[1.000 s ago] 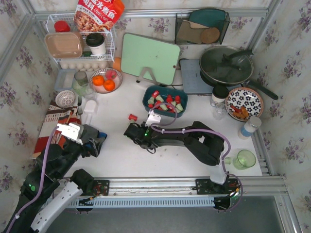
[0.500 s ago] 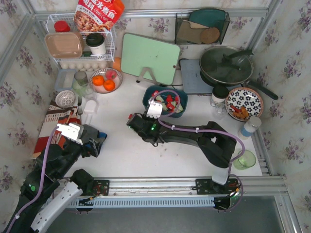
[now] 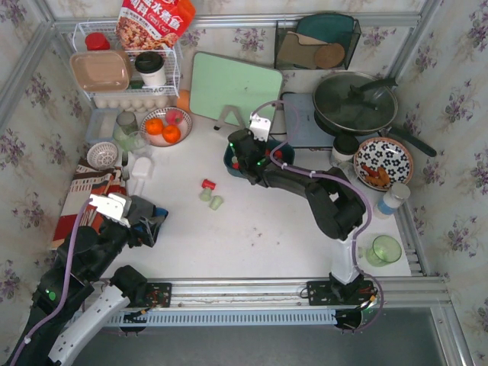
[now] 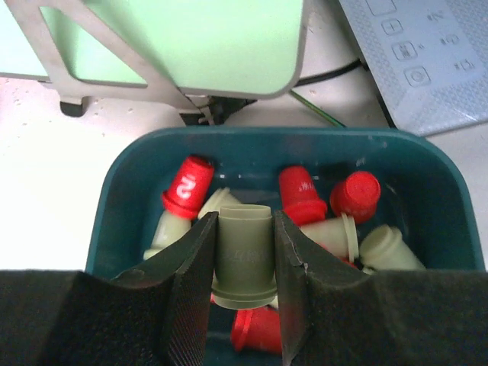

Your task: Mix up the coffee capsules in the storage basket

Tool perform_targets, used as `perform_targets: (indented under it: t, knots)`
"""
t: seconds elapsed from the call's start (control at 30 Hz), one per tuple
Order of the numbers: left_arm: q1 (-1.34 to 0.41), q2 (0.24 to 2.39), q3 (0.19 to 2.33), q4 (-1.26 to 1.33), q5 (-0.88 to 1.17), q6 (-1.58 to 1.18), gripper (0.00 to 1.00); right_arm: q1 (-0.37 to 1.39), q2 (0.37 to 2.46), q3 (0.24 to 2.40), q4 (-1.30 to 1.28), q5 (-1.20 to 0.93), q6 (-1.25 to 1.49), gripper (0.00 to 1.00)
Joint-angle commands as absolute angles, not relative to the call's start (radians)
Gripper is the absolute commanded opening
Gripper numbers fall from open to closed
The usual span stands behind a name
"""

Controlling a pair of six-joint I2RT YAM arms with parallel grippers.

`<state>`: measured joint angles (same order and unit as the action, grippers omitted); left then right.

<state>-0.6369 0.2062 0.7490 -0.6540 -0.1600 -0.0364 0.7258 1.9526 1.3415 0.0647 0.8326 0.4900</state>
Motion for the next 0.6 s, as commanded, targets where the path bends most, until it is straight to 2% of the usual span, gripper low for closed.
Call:
perform_targets:
  t: [0.0, 0.2, 0.27, 0.57]
  knots:
    - [-0.637, 0.207, 0.746, -0.617, -0.165, -0.029, 0.87, 0.679, 2.027, 1.398, 0.195, 0.772, 0.39, 0.41]
    - [-0.637, 0.207, 0.743, -0.617, -0.172, -0.028, 0.87, 0.667, 2.034, 1.415, 0.172, 0.798, 0.369, 0.6]
    - [-0.636, 0.207, 0.742, -0.617, -0.173, -0.028, 0.87, 0.668, 2.007, 1.4, 0.154, 0.781, 0.372, 0.63]
    - [-0.635, 0.21, 0.742, -0.615, -0.176, -0.028, 0.87, 0.765, 1.824, 1.208, 0.178, 0.429, 0.238, 0.62]
